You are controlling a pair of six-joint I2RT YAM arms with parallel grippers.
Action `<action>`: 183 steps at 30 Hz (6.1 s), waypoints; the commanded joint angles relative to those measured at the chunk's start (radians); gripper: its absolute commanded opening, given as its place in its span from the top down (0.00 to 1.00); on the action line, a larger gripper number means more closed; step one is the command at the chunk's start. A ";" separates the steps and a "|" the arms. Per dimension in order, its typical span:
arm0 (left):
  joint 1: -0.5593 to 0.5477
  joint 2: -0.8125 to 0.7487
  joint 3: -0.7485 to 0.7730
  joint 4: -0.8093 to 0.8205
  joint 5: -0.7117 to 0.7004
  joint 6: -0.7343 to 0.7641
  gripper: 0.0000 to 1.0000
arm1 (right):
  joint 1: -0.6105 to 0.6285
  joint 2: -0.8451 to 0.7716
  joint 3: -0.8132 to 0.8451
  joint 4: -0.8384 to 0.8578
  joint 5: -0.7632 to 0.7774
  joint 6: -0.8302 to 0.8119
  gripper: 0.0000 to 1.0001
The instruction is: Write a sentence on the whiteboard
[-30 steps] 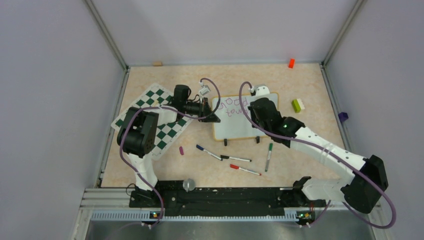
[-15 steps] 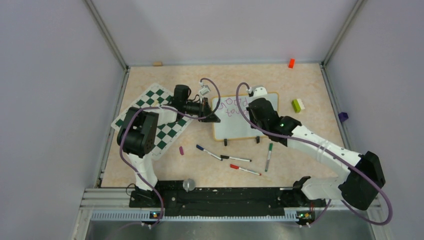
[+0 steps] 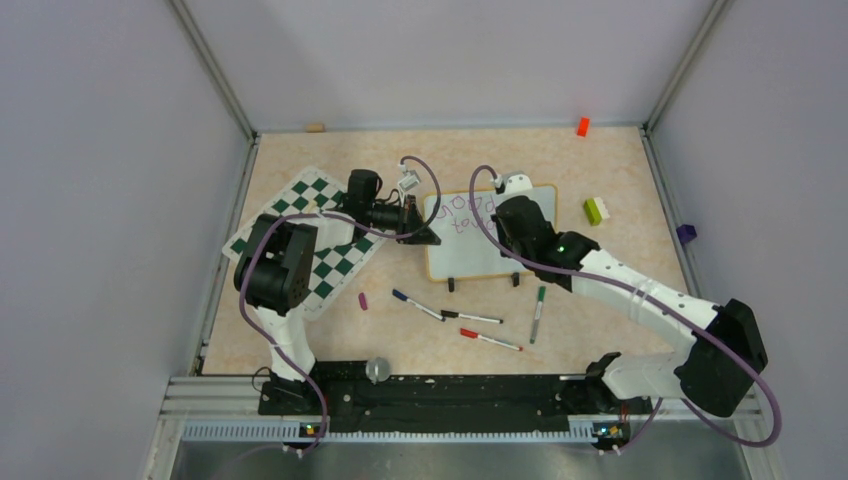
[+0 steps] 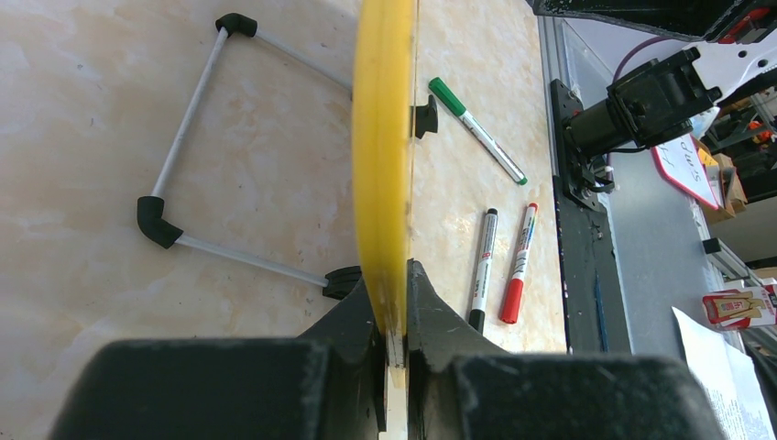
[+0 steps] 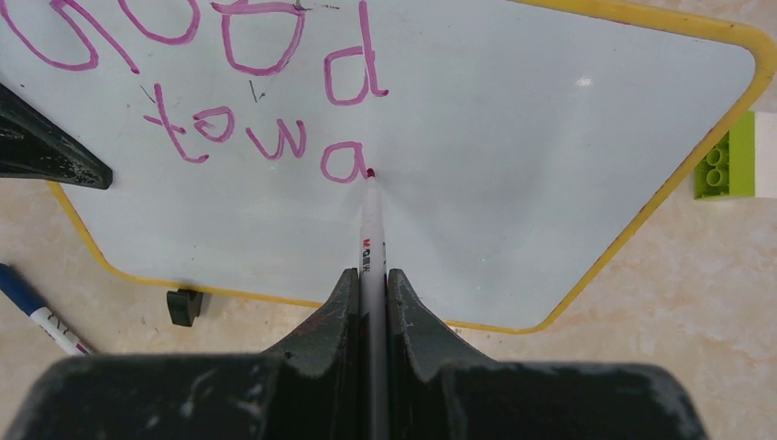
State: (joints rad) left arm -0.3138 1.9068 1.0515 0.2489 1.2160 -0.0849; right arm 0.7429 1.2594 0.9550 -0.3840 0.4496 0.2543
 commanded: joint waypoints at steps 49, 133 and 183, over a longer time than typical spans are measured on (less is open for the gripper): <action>-0.016 0.013 0.003 -0.044 -0.031 0.063 1.00 | -0.051 -0.020 -0.007 -0.028 -0.019 0.036 1.00; -0.014 0.014 0.002 -0.039 -0.024 0.060 1.00 | -0.122 -0.048 0.050 -0.036 -0.021 0.035 1.00; -0.015 0.012 0.001 -0.039 -0.026 0.063 1.00 | -0.126 -0.031 -0.017 -0.056 -0.099 0.051 1.00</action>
State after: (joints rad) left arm -0.3141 1.9068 1.0546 0.2367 1.2114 -0.0872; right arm 0.6300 1.2335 0.9554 -0.4427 0.3595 0.2916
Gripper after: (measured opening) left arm 0.088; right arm 0.091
